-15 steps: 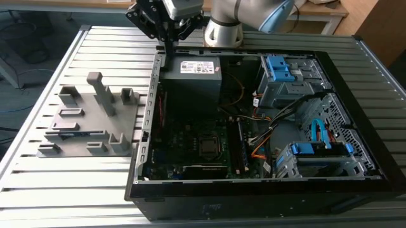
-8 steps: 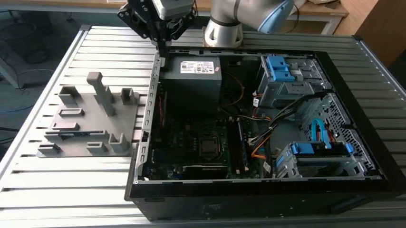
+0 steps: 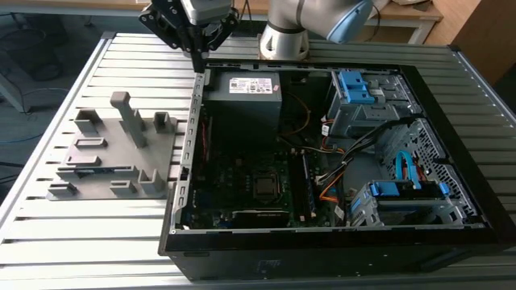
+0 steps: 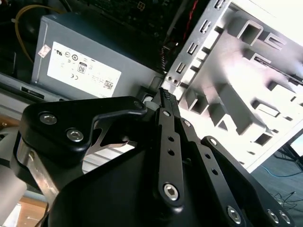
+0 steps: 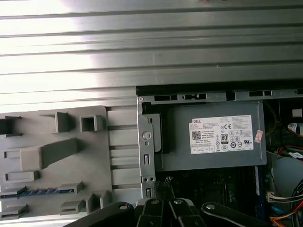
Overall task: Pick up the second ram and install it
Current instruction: 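Reach for the second ram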
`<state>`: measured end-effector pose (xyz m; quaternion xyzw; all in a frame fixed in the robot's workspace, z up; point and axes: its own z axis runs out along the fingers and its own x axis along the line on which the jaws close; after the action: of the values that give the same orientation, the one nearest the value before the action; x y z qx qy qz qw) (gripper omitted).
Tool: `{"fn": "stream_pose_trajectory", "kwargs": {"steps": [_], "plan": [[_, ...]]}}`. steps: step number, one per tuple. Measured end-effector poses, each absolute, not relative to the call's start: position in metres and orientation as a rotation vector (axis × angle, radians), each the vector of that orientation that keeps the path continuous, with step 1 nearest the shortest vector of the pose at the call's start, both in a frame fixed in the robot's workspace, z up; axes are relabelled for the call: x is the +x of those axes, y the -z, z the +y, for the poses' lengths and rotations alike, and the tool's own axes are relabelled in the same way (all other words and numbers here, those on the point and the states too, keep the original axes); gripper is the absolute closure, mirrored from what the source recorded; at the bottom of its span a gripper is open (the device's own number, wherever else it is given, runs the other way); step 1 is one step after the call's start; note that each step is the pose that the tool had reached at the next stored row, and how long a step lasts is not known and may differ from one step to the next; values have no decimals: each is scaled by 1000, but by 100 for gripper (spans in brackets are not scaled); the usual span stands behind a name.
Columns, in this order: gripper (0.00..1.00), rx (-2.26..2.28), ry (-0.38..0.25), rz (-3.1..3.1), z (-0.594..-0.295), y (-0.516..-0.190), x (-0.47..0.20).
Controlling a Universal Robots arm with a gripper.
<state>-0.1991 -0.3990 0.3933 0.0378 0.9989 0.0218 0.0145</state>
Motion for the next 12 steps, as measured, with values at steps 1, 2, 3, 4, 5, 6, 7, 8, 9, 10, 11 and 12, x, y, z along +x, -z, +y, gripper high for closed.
{"fn": "stream_pose_trajectory", "kwargs": {"steps": [1, 2, 3, 4, 5, 6, 7, 8, 9, 10, 11, 12], "plan": [[90, 118, -68, 3110, -399, -393, -201], [90, 118, -68, 3110, -399, -393, -203], [90, 118, -68, 3110, -399, -393, -204], [90, 118, -68, 3110, -399, -393, -206], [90, 118, -68, 3110, -399, -393, -209], [90, 118, -68, 3110, -399, -393, -212], [90, 118, -68, 3110, -399, -393, -215], [90, 118, -68, 3109, -399, -393, -217], [90, 118, -68, 3109, -399, -393, -220], [90, 118, -68, 3109, -399, -393, -222], [90, 118, -68, 3109, -399, -393, -224], [90, 118, -68, 3109, -399, -393, -226]]}}
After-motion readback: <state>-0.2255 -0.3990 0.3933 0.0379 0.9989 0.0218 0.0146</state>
